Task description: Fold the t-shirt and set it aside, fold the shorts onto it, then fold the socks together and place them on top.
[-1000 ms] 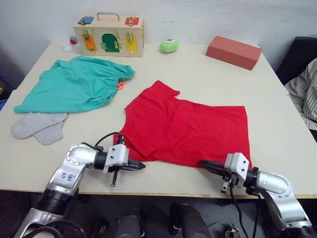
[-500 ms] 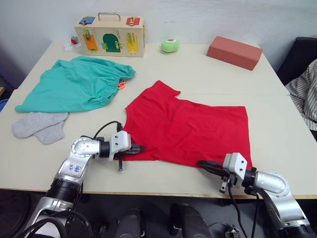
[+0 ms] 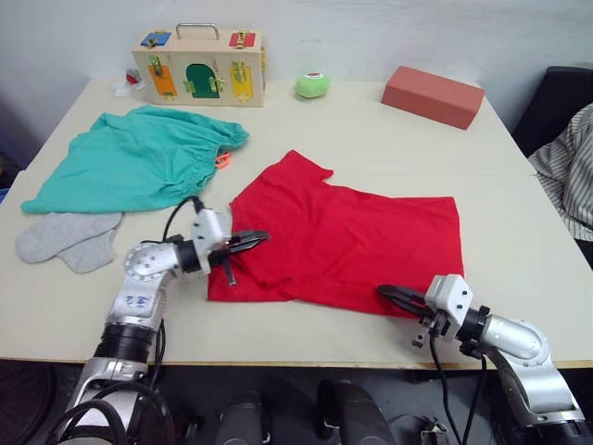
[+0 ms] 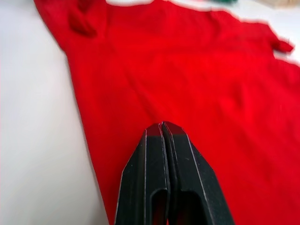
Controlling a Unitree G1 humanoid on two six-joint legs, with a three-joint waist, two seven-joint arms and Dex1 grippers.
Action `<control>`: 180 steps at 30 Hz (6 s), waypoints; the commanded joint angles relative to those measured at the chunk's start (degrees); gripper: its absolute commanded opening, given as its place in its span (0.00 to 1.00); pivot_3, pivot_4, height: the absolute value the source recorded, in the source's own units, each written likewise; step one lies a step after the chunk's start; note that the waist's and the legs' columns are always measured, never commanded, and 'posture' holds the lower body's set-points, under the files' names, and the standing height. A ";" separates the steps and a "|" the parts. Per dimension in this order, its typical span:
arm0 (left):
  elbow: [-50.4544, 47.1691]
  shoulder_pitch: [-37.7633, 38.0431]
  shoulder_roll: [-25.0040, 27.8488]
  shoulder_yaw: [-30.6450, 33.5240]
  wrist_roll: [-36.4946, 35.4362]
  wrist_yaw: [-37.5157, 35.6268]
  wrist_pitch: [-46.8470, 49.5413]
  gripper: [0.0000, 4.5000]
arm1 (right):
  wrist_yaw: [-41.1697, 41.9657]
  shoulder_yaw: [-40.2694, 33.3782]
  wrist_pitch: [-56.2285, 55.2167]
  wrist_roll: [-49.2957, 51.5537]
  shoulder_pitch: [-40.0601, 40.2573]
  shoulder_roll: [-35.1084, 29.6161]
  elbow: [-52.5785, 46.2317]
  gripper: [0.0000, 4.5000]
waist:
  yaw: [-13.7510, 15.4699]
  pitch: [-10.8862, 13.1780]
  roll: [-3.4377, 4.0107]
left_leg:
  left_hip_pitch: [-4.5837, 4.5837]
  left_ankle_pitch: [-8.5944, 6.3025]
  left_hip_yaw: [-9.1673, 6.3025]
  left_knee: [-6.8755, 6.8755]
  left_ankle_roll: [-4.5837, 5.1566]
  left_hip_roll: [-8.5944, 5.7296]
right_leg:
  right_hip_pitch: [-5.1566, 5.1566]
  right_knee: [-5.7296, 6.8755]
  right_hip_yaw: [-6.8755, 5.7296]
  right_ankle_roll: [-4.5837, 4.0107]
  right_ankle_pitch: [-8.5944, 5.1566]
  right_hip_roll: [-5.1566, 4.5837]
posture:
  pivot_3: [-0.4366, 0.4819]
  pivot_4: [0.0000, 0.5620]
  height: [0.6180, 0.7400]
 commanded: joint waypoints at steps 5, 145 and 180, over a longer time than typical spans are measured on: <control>-10.36 7.42 5.39 -3.84 0.39 -7.40 3.24 0.00 | -0.62 2.10 0.48 -0.57 -0.53 1.19 -1.55 0.01 | 0.63 0.00 -0.01 | -0.02 -0.02 -0.05 0.01 0.03 -0.07 | 0.03 -0.03 -0.02 0.00 0.00 -0.05 | 0.48 0.27 1.00; -9.14 22.75 16.22 7.55 9.43 -0.94 -12.02 0.47 | 13.12 -21.70 -0.59 6.97 25.44 -16.94 2.03 0.51 | 0.57 -0.49 0.57 | 0.84 -0.76 -0.12 -0.99 -0.03 0.02 | 0.61 -0.70 -0.02 -0.07 -0.47 -0.01 | 0.48 0.27 1.00; -26.82 36.57 17.22 9.96 5.04 2.88 3.17 0.00 | 16.34 -17.45 -2.74 -2.33 17.85 -19.82 12.27 0.00 | 0.45 -0.57 0.48 | 0.13 -0.28 -0.02 -0.91 0.01 -0.02 | -0.02 -0.65 -0.03 0.02 -0.34 -0.04 | 0.48 0.27 1.00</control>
